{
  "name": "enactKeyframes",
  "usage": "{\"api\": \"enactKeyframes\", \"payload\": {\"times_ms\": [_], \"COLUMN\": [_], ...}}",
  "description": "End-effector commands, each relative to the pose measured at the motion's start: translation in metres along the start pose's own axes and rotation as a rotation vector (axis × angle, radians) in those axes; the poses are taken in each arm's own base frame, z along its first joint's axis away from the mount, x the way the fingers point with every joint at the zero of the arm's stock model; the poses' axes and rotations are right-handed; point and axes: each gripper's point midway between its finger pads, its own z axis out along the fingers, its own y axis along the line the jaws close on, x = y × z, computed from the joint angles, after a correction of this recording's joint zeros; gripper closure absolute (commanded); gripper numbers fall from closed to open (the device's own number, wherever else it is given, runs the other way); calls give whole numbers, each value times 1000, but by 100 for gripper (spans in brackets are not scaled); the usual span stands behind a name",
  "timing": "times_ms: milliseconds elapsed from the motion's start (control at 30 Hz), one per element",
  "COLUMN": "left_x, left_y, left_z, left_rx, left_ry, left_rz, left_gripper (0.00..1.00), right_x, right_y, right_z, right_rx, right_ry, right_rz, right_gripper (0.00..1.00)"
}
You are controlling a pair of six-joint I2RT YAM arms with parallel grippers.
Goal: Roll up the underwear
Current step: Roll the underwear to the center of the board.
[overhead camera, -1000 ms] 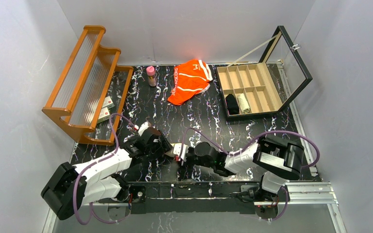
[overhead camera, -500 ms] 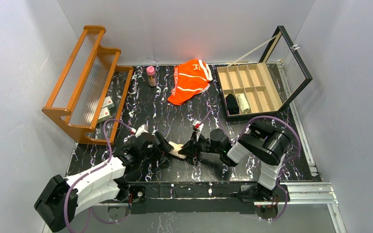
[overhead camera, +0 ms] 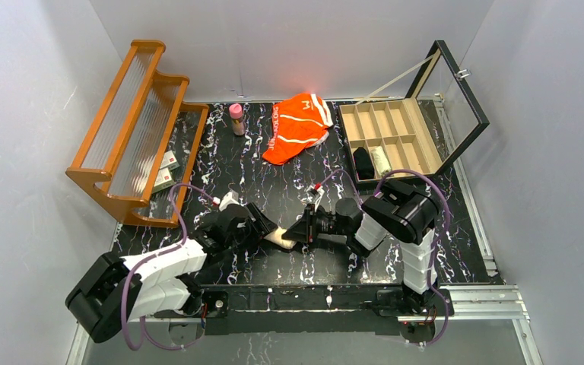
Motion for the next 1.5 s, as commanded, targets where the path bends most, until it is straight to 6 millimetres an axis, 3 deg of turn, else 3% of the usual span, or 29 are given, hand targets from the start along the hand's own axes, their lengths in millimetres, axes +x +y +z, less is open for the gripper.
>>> {"api": "enactKeyframes", "payload": {"times_ms": [0,233,400,567,667,933,1133,1233,1300,1367,1467], "left_x": [9,9,11,11,11,9,7,7,6,4,-1], "left_y": [28,39,46,47,45,41,36,36,35,34,31], "left_z": [8,19,18,14,14,12,10,8,6,5,1], "left_rx": [-95,-166,-242,-255,-265,-315,-310,-308,-302,-290,-268], "left_ry": [15,13,37,43,54,81,79,81,74,64,36], "left_rz": [11,29,56,57,60,73,74,77,72,69,66], "left_gripper": [41,69,75,76,76,77,77,77,76,74,64], "right_x": [32,28,8,-29,-45,-40,-9,5,8,10,10], "right_y": [-10,-13,-18,-19,-12,27,4,-12,-17,-17,-16], "right_z": [-6,-1,-3,-15,-21,-4,5,-1,-5,-7,-11], "right_rx": [20,38,119,240,267,151,191,243,264,270,279], "right_ry": [116,164,217,223,206,208,326,351,330,313,278], "right_rz": [124,68,-114,-399,-623,-1019,-1049,-1027,-1013,-991,-884], "right_gripper": [82,69,45,29,26,31,34,52,56,68,78]}}
